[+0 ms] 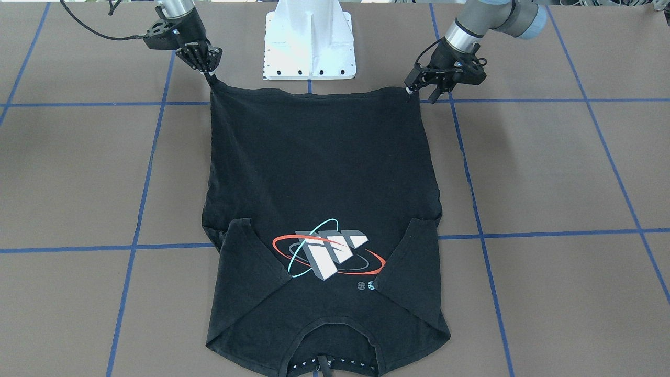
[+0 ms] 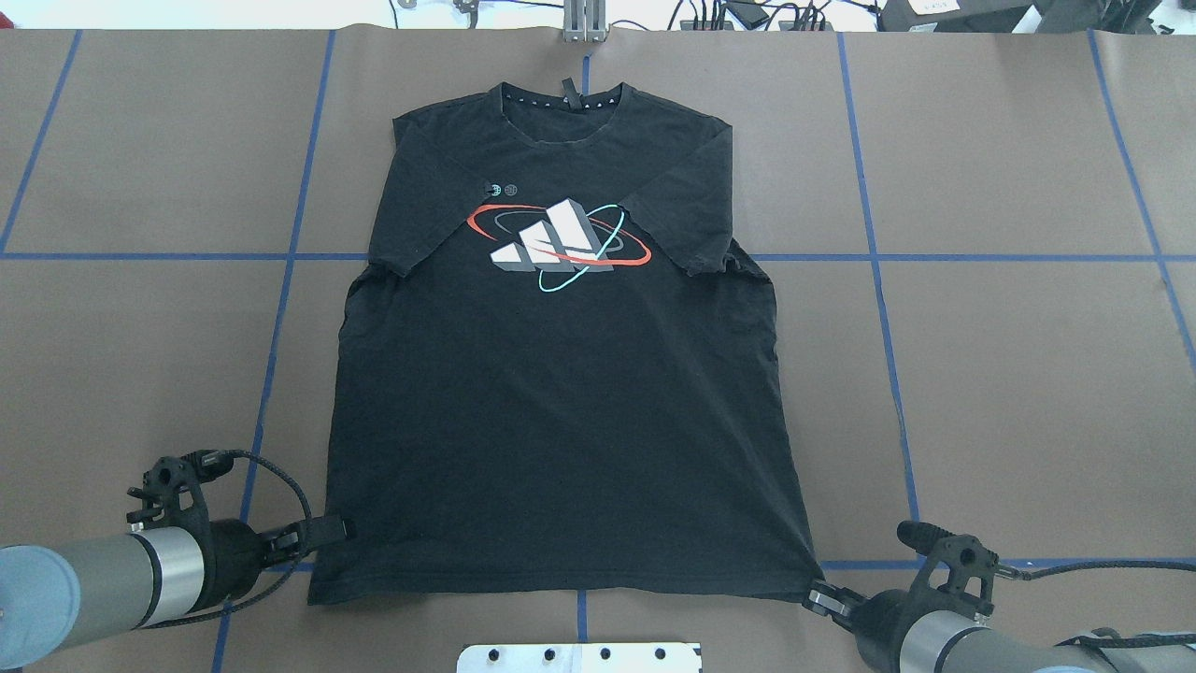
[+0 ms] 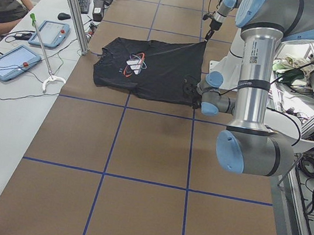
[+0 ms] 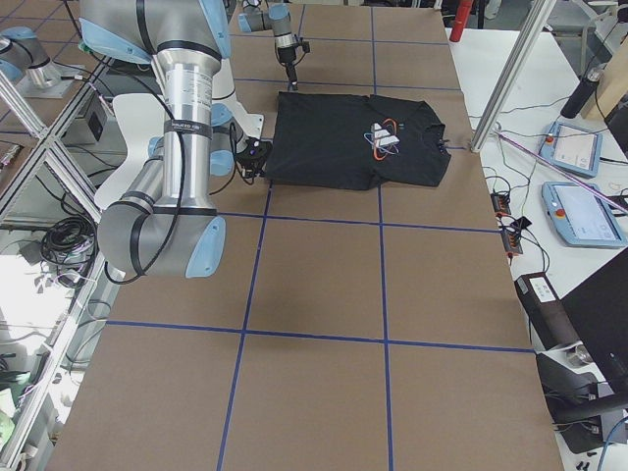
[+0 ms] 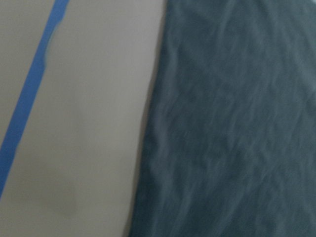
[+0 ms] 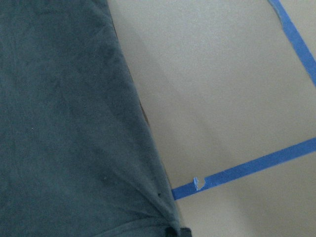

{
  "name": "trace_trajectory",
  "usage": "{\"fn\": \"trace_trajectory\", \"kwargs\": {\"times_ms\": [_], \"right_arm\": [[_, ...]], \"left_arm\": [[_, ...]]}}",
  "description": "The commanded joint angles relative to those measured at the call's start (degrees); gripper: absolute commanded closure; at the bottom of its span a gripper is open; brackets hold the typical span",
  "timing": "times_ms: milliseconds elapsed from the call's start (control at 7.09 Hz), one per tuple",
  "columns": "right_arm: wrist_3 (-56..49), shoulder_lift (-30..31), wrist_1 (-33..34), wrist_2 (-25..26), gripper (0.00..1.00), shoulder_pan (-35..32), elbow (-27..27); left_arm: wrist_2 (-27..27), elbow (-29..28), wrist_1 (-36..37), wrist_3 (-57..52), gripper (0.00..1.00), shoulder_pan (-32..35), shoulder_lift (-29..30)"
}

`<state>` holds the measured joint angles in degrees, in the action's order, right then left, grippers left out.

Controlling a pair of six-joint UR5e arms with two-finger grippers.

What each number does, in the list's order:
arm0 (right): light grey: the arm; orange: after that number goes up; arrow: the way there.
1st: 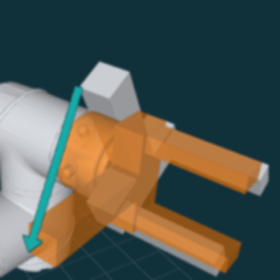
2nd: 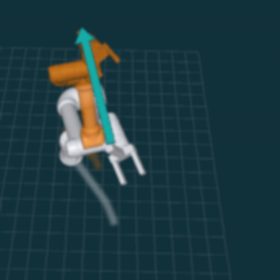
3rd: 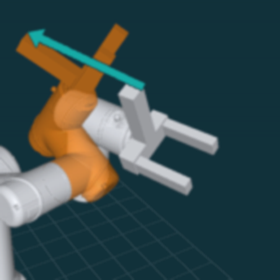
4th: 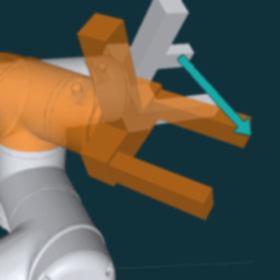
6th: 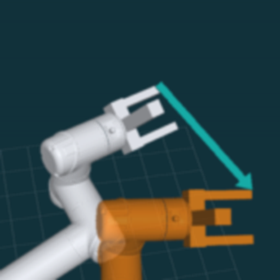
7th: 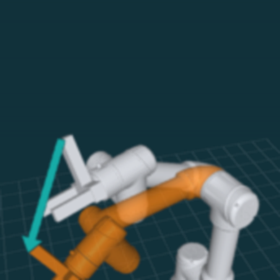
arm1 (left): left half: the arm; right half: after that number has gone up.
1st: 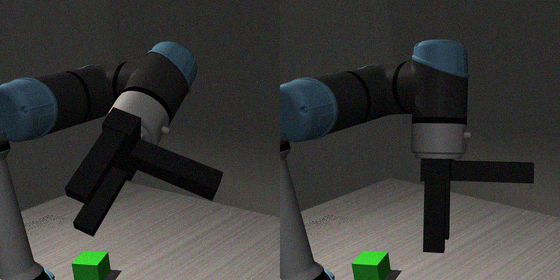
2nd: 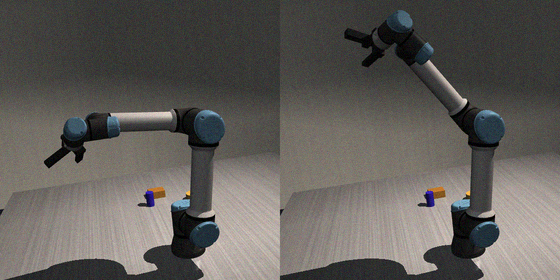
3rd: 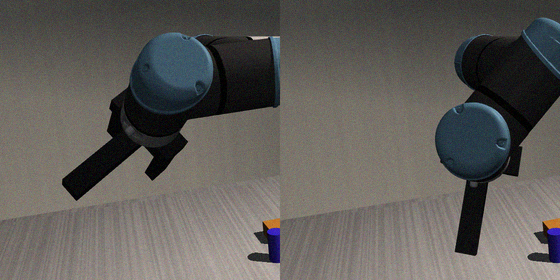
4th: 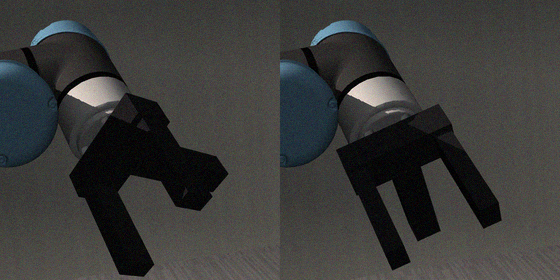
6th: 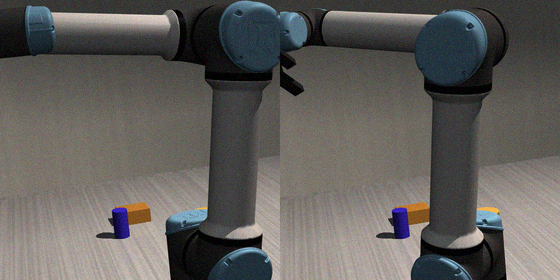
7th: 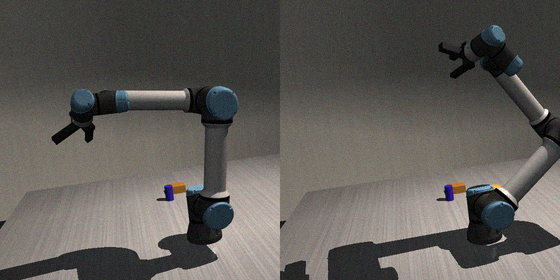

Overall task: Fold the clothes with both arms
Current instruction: 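Grasp the hem corners with both grippers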

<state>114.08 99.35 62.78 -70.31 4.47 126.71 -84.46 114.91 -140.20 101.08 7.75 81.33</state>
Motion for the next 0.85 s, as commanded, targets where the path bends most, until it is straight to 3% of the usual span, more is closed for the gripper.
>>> {"fn": "trace_trajectory", "kwargs": {"times_ms": [0,706], "right_arm": [[-0.09,0.14,0.06,0.00,1.00,-0.08,0.03],[0.00,-0.21,-0.03,0.00,1.00,-0.08,0.12]], "left_arm": [[2.28,-0.39,0.19,2.02,0.18,-3.35,-0.21],[2.19,-0.04,0.19,3.67,0.24,-4.84,-1.88]]}}
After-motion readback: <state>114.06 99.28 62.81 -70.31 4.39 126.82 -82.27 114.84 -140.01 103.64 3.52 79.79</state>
